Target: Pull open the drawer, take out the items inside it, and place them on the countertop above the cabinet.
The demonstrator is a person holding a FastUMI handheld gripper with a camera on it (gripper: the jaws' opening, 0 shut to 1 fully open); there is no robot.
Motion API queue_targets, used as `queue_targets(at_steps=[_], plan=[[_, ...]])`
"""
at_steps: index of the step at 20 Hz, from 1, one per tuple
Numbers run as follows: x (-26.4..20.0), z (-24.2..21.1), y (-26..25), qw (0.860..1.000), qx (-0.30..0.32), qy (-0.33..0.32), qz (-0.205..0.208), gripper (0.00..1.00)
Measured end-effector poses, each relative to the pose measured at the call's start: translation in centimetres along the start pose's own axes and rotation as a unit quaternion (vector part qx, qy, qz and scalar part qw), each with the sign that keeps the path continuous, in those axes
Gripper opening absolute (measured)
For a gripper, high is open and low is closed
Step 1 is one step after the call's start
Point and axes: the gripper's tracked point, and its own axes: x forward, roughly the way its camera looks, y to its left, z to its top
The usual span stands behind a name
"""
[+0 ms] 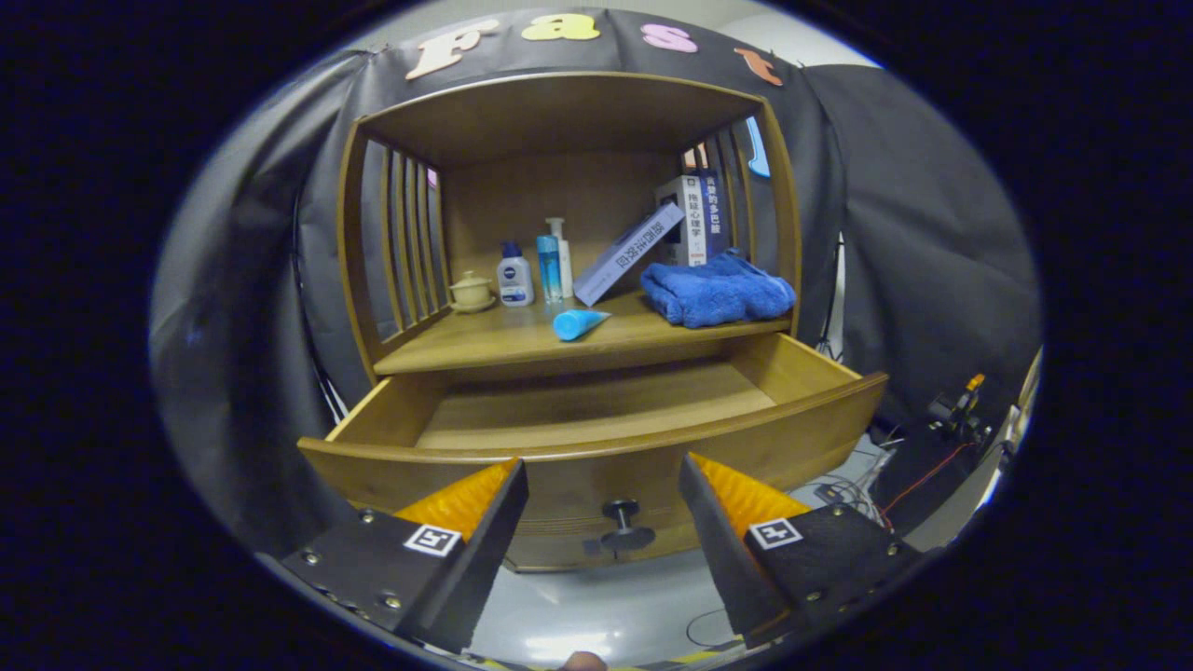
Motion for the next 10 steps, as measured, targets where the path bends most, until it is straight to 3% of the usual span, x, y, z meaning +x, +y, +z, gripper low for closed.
queue_targets(at_steps=[10], plan=[[2.4,-2.3,0.2,0.998,0.04,-0.014,0.05,0.97]])
